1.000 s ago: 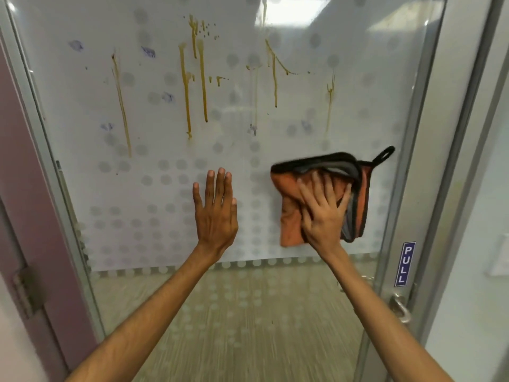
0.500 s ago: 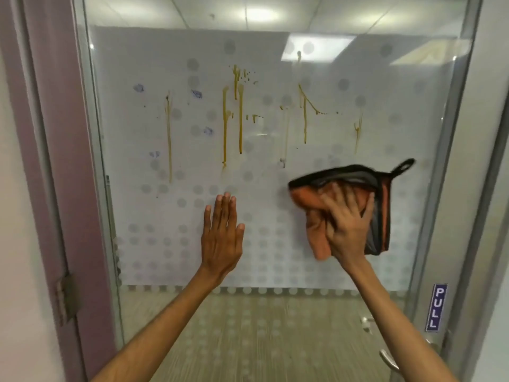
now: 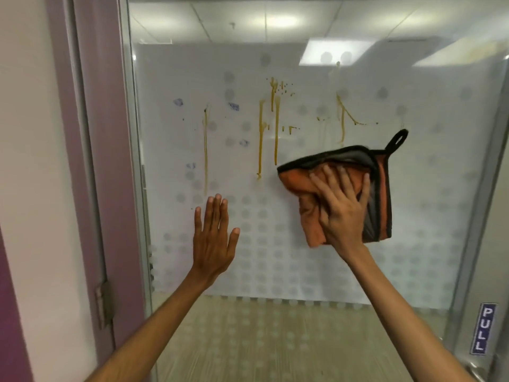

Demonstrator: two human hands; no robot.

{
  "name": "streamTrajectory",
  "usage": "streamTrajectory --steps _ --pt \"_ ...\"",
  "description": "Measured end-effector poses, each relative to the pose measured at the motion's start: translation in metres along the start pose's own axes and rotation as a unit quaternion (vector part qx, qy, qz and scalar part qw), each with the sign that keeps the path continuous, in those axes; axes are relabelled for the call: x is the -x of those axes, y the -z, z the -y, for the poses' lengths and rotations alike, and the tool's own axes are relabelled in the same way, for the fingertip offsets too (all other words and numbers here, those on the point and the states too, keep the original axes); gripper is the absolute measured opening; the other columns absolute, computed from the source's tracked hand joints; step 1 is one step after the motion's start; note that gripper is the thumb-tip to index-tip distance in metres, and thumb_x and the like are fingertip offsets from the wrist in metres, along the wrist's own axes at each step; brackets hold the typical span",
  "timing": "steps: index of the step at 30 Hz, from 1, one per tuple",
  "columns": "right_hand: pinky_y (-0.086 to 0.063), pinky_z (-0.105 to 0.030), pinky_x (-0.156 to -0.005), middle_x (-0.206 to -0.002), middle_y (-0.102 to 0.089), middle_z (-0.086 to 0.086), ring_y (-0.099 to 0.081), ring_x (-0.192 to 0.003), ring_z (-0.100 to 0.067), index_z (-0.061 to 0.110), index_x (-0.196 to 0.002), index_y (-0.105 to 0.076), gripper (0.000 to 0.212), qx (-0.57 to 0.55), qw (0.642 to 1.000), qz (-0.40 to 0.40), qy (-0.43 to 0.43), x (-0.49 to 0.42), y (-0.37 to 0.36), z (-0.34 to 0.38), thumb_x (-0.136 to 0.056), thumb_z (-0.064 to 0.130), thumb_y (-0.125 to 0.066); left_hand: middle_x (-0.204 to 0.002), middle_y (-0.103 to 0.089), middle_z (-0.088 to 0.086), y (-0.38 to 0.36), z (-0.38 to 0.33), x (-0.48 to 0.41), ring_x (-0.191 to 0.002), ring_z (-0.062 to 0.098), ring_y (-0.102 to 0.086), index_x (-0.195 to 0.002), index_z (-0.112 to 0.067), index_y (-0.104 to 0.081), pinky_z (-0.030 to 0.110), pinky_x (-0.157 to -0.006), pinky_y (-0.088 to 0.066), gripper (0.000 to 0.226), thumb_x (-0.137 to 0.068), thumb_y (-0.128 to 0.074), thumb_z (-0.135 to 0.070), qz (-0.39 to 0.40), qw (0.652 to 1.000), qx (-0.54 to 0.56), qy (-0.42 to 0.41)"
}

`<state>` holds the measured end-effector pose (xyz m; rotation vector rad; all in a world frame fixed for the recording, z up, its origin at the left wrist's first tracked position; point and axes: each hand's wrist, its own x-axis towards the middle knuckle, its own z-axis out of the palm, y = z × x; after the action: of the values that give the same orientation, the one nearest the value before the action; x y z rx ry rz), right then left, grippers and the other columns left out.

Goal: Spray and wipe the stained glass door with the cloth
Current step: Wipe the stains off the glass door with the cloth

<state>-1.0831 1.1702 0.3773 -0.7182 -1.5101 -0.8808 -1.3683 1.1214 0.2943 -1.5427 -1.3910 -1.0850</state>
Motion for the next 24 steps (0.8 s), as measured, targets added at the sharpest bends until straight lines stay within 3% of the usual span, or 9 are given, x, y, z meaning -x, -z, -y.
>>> streamTrajectory --steps 3,8,11,16,21,24 --pt "-0.004 -0.056 -0.123 -0.152 -0.046 0.002 -0.038 -0.145 -0.022 0.03 -0.14 -0.056 0.052 -0.003 0.998 -0.032 -0.058 -0.026 -0.017 0.038 -0.091 0.017 -0.065 -0.166 0.0 0.016 0.008 0.016 -0.014 -0.155 0.032 -0.001 -0.157 -0.002 -0.003 0.048 -0.126 0.001 0.082 -0.099 -0.032 -0.053 -0.014 1.0 0.012 0.024" --pt "-0.009 -0.059 -0.122 -0.152 -0.046 -0.001 -0.04 -0.144 -0.026 0.028 -0.143 -0.053 0.047 -0.023 0.996 0.049 0.073 0.003 -0.032 0.086 -0.096 0.029 -0.055 -0.165 0.002 0.023 0.022 0.034 -0.027 -0.153 0.039 0.001 -0.155 0.006 -0.003 0.048 -0.125 0.003 0.122 -0.08 -0.049 -0.079 -0.02 0.999 0.011 0.048" --pt "-0.01 -0.058 -0.122 -0.148 -0.053 0.001 -0.045 -0.141 -0.025 0.03 -0.14 -0.055 0.043 -0.016 0.997 0.032 0.065 -0.001 -0.029 0.076 -0.098 0.03 -0.047 -0.164 0.003 0.024 0.03 0.047 -0.027 -0.153 0.039 0.003 -0.154 0.008 -0.001 0.049 -0.125 0.005 0.136 -0.071 -0.052 -0.088 -0.009 0.998 0.002 0.069" --pt "-0.004 -0.058 -0.123 -0.152 -0.048 -0.001 -0.038 -0.145 -0.024 0.03 -0.142 -0.054 0.045 -0.002 0.998 -0.032 -0.055 -0.054 -0.048 0.111 -0.097 0.024 -0.056 -0.165 0.004 0.022 0.032 0.061 -0.024 -0.153 0.039 0.002 -0.154 0.008 -0.003 0.049 -0.125 0.002 0.134 -0.072 -0.049 -0.088 -0.008 0.998 0.0 0.065" --pt "-0.004 -0.055 -0.123 -0.153 -0.046 -0.002 -0.038 -0.144 -0.026 0.029 -0.144 -0.051 0.052 -0.028 0.996 0.051 0.065 -0.006 -0.049 0.139 -0.092 0.025 -0.057 -0.164 0.0 0.023 0.034 0.072 -0.022 -0.154 0.037 -0.001 -0.153 0.009 -0.009 0.048 -0.126 0.001 0.128 -0.076 -0.05 -0.084 -0.012 0.999 0.008 0.05" --pt "-0.007 -0.056 -0.123 -0.148 -0.052 0.001 -0.042 -0.142 -0.024 0.031 -0.139 -0.057 0.052 -0.02 0.999 0.022 0.03 -0.019 -0.046 0.126 -0.089 0.02 -0.06 -0.165 0.002 0.022 0.037 0.084 -0.019 -0.154 0.036 0.001 -0.154 0.008 -0.006 0.048 -0.126 0.0 0.126 -0.077 -0.05 -0.082 -0.012 0.999 0.007 0.052"
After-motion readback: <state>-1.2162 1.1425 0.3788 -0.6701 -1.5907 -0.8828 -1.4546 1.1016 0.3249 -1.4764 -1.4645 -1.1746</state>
